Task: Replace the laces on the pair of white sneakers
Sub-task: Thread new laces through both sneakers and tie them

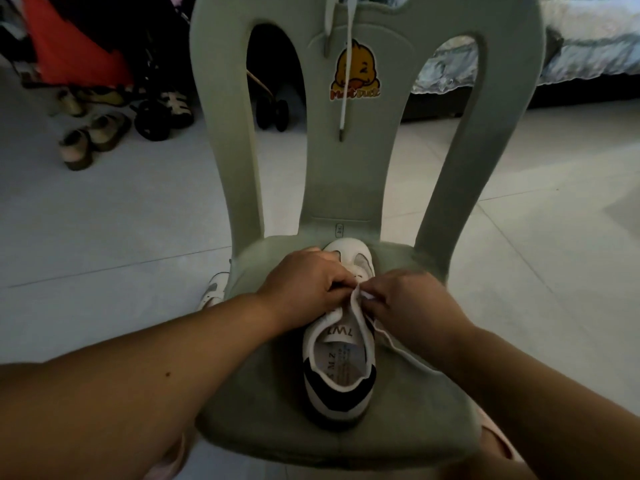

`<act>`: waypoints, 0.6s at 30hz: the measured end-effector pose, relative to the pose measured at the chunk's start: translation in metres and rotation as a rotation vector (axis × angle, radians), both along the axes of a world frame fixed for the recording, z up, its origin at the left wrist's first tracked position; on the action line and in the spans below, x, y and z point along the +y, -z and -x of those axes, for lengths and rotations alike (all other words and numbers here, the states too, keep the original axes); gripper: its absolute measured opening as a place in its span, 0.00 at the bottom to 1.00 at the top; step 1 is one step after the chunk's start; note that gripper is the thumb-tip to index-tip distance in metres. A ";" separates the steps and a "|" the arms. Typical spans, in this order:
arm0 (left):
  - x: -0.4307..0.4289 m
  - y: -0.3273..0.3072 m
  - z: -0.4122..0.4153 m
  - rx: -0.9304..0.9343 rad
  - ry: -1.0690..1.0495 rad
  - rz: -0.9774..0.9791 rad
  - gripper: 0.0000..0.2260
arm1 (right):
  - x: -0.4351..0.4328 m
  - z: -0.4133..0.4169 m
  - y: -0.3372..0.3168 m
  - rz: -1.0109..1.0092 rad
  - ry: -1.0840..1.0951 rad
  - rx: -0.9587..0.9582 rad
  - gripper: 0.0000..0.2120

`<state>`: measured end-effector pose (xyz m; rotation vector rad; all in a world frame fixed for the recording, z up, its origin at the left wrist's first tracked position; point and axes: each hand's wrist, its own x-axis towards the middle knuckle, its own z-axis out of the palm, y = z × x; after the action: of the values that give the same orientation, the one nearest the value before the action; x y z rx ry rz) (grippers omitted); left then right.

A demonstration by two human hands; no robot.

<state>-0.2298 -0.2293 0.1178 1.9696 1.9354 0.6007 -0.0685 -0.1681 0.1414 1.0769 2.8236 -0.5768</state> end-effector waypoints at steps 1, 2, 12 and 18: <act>0.000 0.000 -0.001 -0.022 -0.012 0.000 0.09 | 0.002 0.000 0.001 0.002 -0.003 -0.018 0.12; 0.000 0.000 -0.001 -0.052 -0.025 0.004 0.09 | 0.003 0.000 0.000 0.007 -0.008 -0.035 0.12; 0.003 0.000 -0.012 -0.158 -0.198 0.145 0.08 | 0.007 0.010 -0.008 0.375 0.278 0.058 0.12; 0.002 -0.001 -0.011 -0.196 -0.239 0.116 0.05 | 0.007 0.008 -0.013 1.142 0.726 0.307 0.09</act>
<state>-0.2193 -0.2277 0.1191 1.5606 2.0459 0.6955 -0.0768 -0.1610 0.1542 1.6545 1.5367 -2.1360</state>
